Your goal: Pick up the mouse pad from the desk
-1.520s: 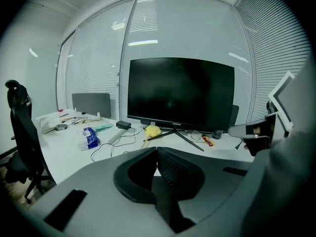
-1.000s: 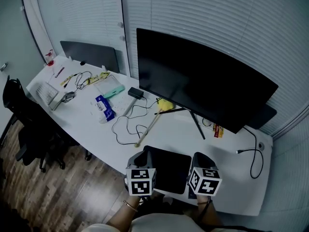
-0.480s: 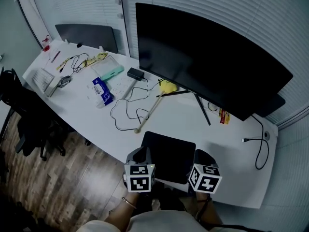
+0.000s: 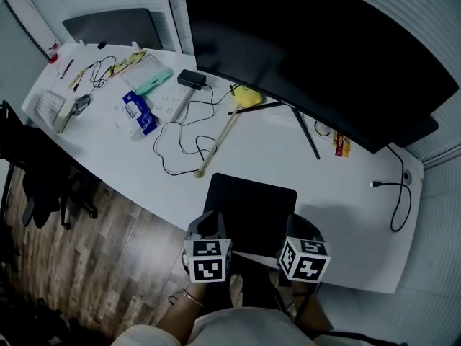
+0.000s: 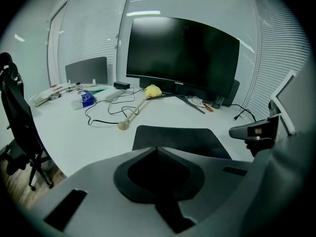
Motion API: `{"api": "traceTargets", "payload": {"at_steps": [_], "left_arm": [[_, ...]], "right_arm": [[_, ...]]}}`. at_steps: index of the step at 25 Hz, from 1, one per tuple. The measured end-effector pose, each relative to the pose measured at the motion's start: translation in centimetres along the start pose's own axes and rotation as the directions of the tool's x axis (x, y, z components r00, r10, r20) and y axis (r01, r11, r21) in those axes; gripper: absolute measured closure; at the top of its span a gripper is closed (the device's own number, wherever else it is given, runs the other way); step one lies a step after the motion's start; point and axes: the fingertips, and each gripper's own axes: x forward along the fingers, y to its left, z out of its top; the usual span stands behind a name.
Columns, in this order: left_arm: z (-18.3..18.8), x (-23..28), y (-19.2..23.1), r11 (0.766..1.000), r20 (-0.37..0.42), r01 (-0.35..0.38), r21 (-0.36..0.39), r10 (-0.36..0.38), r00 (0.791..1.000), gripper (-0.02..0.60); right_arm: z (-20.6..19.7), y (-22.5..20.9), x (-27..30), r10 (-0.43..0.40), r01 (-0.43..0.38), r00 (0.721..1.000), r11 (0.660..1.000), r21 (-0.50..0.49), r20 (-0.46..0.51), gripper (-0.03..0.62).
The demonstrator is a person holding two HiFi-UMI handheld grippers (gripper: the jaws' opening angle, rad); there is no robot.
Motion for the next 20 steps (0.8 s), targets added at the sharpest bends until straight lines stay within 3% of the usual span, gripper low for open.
{"api": "traceTargets", "payload": {"at_steps": [12,17,19,20], "left_arm": [[-0.1,0.4,0.0,1.000,-0.013,0.023,-0.008,-0.023,1.000,0.561],[-0.1,0.5,0.1,1.000,-0.016,0.024,0.002,-0.024,1.000,0.558],[-0.2,0.6,0.1,0.999,-0.022,0.032,-0.002,-0.032,0.999,0.533],[-0.3,0.6,0.1,0.999,-0.027,0.037,-0.004,-0.037,0.999,0.505]], "right_arm": [[-1.0,-0.4,0.4,0.001,0.000,1.000,0.998,0.055,-0.027,0.559],[-1.1,0.4,0.6,0.037,-0.036,0.999,0.997,0.067,-0.027,0.554],[-1.1,0.5,0.7,0.042,-0.040,0.999,0.997,0.067,-0.028,0.542],[-1.2,0.6,0.8,0.042,-0.040,0.999,0.997,0.066,-0.030,0.494]]}}
